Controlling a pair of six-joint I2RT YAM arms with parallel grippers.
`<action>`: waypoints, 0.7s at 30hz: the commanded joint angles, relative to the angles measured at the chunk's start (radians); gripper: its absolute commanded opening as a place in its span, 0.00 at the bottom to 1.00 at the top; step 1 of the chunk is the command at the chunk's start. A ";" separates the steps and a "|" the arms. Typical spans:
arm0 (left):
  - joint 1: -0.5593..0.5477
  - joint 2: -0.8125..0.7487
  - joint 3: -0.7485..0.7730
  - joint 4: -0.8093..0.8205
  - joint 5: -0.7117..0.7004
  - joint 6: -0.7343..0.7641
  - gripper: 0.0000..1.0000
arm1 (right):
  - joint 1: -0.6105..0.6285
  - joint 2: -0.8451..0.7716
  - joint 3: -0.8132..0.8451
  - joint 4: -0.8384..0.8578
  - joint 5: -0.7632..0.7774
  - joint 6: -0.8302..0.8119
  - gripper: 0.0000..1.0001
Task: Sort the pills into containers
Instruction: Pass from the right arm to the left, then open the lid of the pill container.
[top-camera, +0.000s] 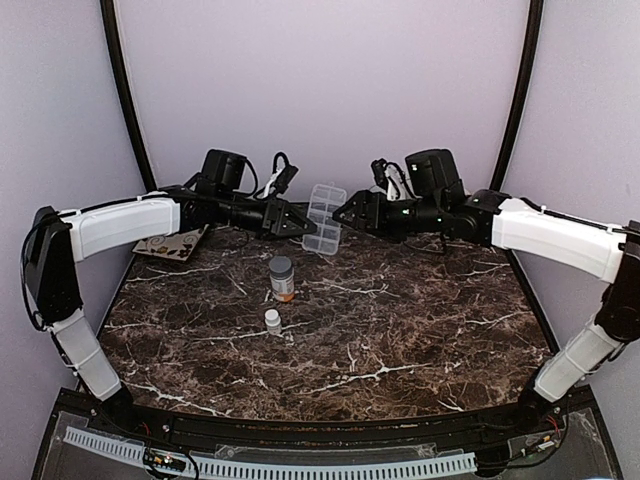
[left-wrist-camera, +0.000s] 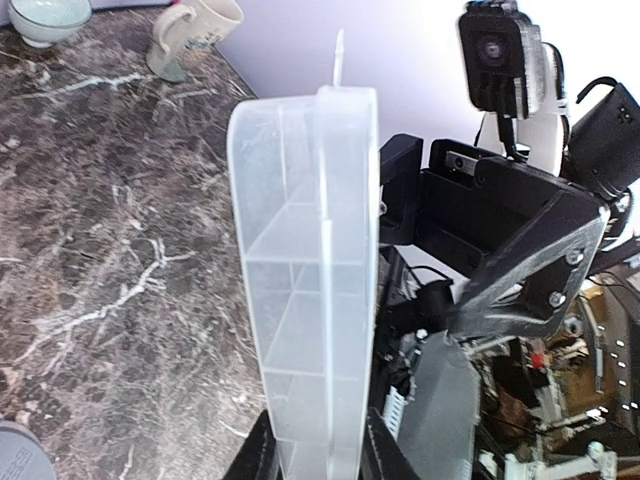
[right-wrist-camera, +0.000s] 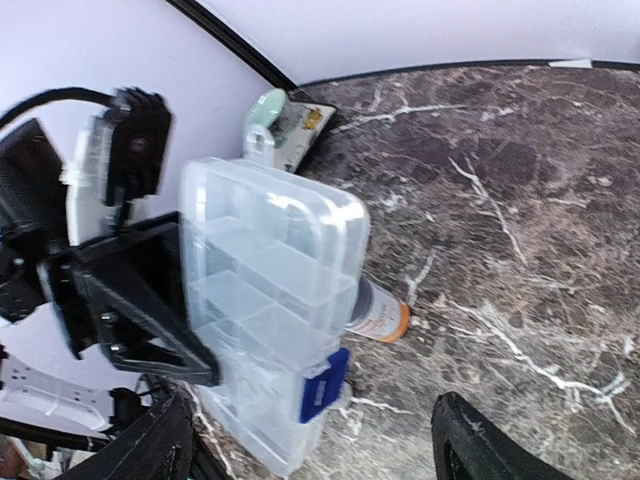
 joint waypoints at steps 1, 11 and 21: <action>0.026 0.045 0.062 -0.019 0.191 -0.025 0.00 | -0.043 -0.066 -0.096 0.239 -0.144 0.041 0.81; 0.064 0.080 0.070 0.135 0.391 -0.147 0.00 | -0.102 -0.094 -0.218 0.415 -0.311 0.131 0.76; 0.064 0.098 0.052 0.192 0.443 -0.188 0.00 | -0.102 -0.007 -0.235 0.628 -0.419 0.266 0.67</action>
